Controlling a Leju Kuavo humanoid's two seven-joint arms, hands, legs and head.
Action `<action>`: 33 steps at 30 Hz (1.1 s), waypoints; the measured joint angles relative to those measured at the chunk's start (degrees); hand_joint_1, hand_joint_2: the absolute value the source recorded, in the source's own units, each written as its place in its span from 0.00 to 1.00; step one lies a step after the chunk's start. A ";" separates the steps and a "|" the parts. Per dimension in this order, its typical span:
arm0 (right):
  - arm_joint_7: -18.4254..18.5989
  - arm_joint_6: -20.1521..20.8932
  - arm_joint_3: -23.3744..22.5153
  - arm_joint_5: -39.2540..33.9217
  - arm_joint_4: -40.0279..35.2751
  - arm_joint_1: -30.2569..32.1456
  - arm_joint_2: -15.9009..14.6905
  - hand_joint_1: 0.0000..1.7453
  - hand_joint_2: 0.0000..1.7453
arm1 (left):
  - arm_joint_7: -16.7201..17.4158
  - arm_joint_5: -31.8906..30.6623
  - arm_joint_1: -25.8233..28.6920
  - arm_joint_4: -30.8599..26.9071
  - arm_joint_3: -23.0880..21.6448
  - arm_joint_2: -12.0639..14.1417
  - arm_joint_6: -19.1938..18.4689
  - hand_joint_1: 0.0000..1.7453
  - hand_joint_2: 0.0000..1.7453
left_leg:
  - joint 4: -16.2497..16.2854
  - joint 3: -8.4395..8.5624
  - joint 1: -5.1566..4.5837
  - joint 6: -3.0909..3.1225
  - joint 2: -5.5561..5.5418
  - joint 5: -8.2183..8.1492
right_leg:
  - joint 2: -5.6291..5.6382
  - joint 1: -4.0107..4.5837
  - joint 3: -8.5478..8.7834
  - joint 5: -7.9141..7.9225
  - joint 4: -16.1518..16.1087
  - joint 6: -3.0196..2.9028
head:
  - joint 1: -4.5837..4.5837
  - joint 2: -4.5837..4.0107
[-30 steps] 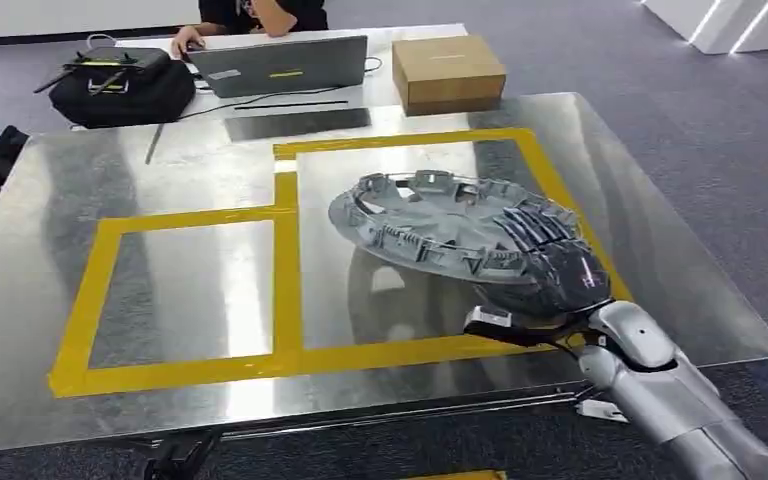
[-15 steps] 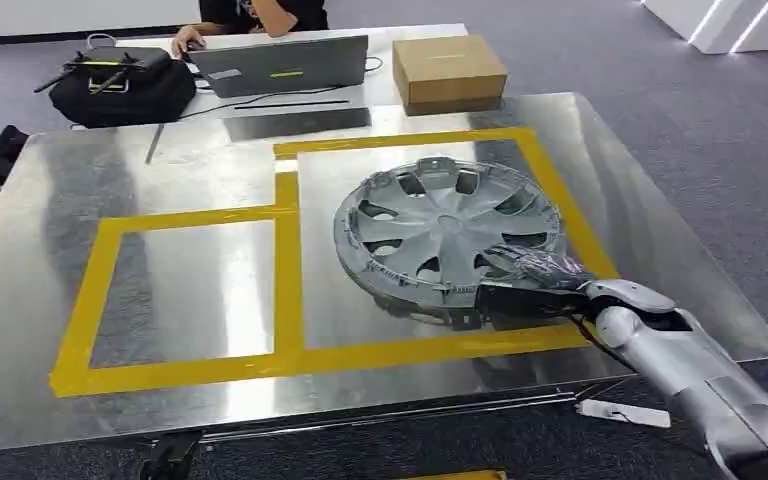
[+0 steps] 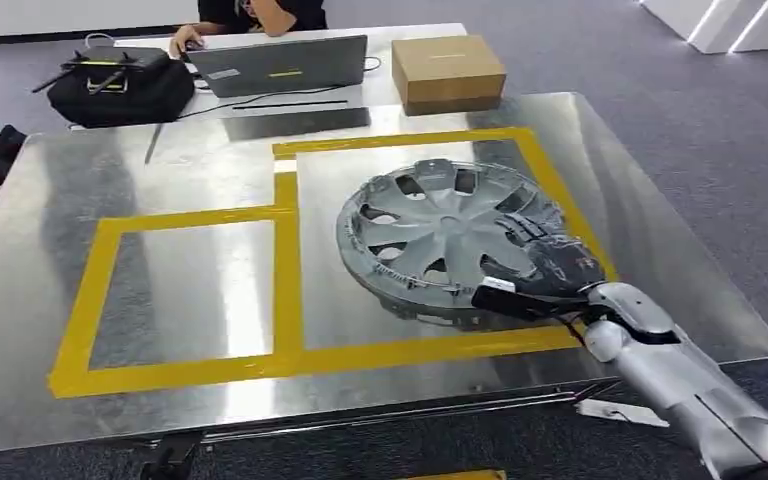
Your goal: Take the parts from the cabinet and place them on the table.
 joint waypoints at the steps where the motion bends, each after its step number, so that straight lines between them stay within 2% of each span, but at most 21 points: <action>1: 0.09 0.00 -0.22 0.02 -0.48 0.28 0.00 0.00 0.00 | 0.00 -0.02 0.08 0.00 -0.02 0.00 0.00 0.00 0.00 | 0.00 0.00 0.00 0.00 0.00 0.00 | -0.01 0.00 0.00 0.00 0.00 0.00 | -0.02 0.00; 12: -0.02 -1.20 -1.40 0.39 -3.12 1.76 -0.02 0.00 0.00 | 0.00 0.04 0.18 0.00 -0.04 0.00 -0.02 0.00 0.00 | 0.00 0.00 0.00 0.00 0.00 0.02 | 0.00 0.00 0.02 0.01 0.00 0.00 | 0.00 0.00; 15: -0.50 -4.60 -2.14 2.10 -4.17 2.42 0.00 0.00 0.00 | 0.00 0.09 0.17 0.00 -0.07 0.00 0.00 0.00 0.00 | 0.00 0.00 0.00 0.00 0.00 0.02 | 0.00 0.00 0.02 0.01 0.00 0.00 | 0.00 0.00; 17: -0.72 -8.45 -3.00 3.85 -5.69 3.37 0.00 0.00 0.00 | 0.00 0.15 0.18 0.00 -0.09 0.00 0.00 0.00 0.00 | 0.00 0.00 0.00 0.00 -0.01 0.02 | -0.02 0.00 0.02 0.01 0.00 0.00 | 0.00 0.00; 20: 0.20 -15.27 -6.22 9.96 -11.68 6.32 0.09 0.00 0.00 | 0.00 0.74 0.27 0.00 -0.11 0.00 0.02 0.00 0.00 | 0.00 -0.01 0.00 0.01 -0.03 0.00 | -0.04 0.00 0.03 -0.01 0.00 0.01 | 0.00 0.00; 23: 0.44 -17.03 -8.59 10.36 -17.23 9.30 0.31 0.00 0.00 | 0.00 1.36 0.33 0.00 -0.11 -0.11 0.00 0.00 0.00 | 0.00 -0.01 0.00 0.01 -0.03 -0.01 | -0.07 0.00 0.04 -0.04 0.00 0.01 | 0.02 0.00; 25: -0.99 -18.03 -10.12 7.53 -21.85 12.31 0.70 0.00 0.00 | 0.00 2.06 0.58 0.00 -0.11 -0.15 0.18 0.00 0.00 | 0.00 -0.01 0.00 0.03 -0.06 -0.03 | -0.12 0.01 0.06 -0.08 0.00 0.00 | -0.02 0.00; 30: -6.99 -20.28 -13.46 -5.02 -36.74 22.95 3.19 0.00 0.00 | 0.04 3.74 1.72 0.00 0.15 -0.29 0.74 0.00 0.00 | 0.00 0.00 0.00 0.09 -0.07 -0.17 | -0.12 0.01 0.10 -0.23 -0.01 -0.04 | -0.02 0.00; 33: -8.70 -20.15 -13.62 -6.86 -43.15 27.10 4.50 0.00 0.00 | 0.68 4.37 2.24 0.00 0.68 -0.26 0.77 0.00 0.00 | 0.11 0.04 -0.20 0.42 -0.06 -0.56 | -0.05 -0.21 0.14 -0.32 -0.10 0.17 | -0.04 0.00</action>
